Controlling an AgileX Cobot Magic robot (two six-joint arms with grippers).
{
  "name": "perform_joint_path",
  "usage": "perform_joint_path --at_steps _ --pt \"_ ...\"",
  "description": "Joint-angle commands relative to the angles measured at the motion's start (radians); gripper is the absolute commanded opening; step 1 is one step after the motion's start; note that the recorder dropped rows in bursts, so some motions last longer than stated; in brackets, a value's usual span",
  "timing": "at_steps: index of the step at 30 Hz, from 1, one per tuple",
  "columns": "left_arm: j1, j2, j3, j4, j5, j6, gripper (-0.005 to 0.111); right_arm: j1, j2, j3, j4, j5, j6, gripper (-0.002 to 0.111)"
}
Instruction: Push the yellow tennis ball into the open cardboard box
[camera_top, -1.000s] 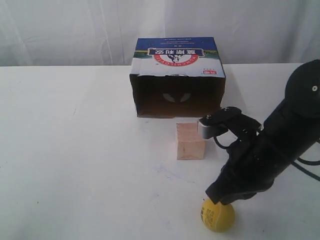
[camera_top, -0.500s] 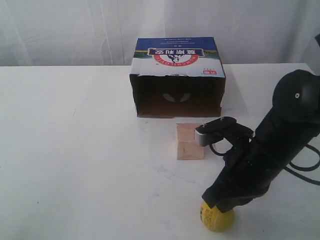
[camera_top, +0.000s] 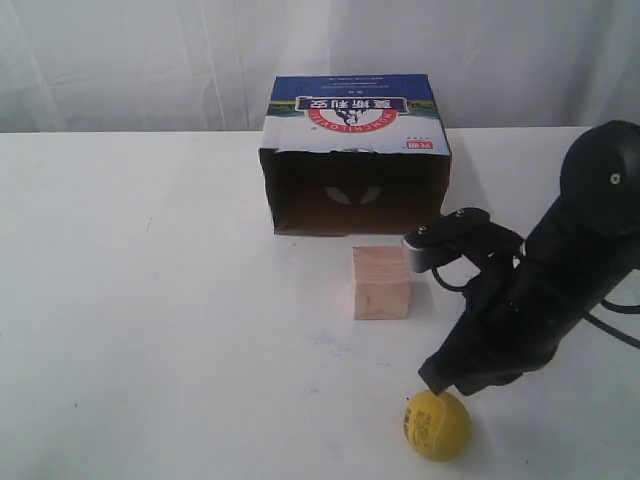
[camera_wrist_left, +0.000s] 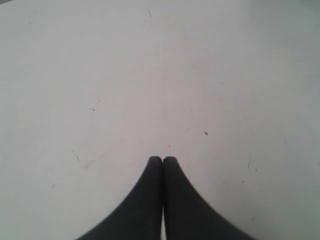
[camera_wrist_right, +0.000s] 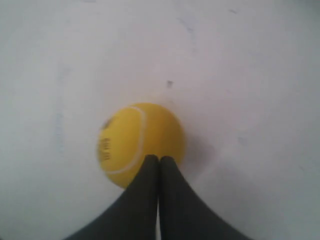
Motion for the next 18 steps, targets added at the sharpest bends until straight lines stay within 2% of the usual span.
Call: perform_joint_path --at_steps 1,12,18 --pt "-0.005 -0.005 0.004 0.002 0.01 0.002 0.0 0.004 -0.006 0.032 -0.038 -0.036 0.059 0.0" --pt "-0.005 -0.005 0.004 0.002 0.01 0.002 0.0 0.004 0.045 0.034 -0.007 -0.028 0.039 0.0" --pt "-0.005 -0.005 0.004 0.002 0.01 0.002 0.0 0.013 0.046 0.034 0.087 -0.024 -0.036 0.0"
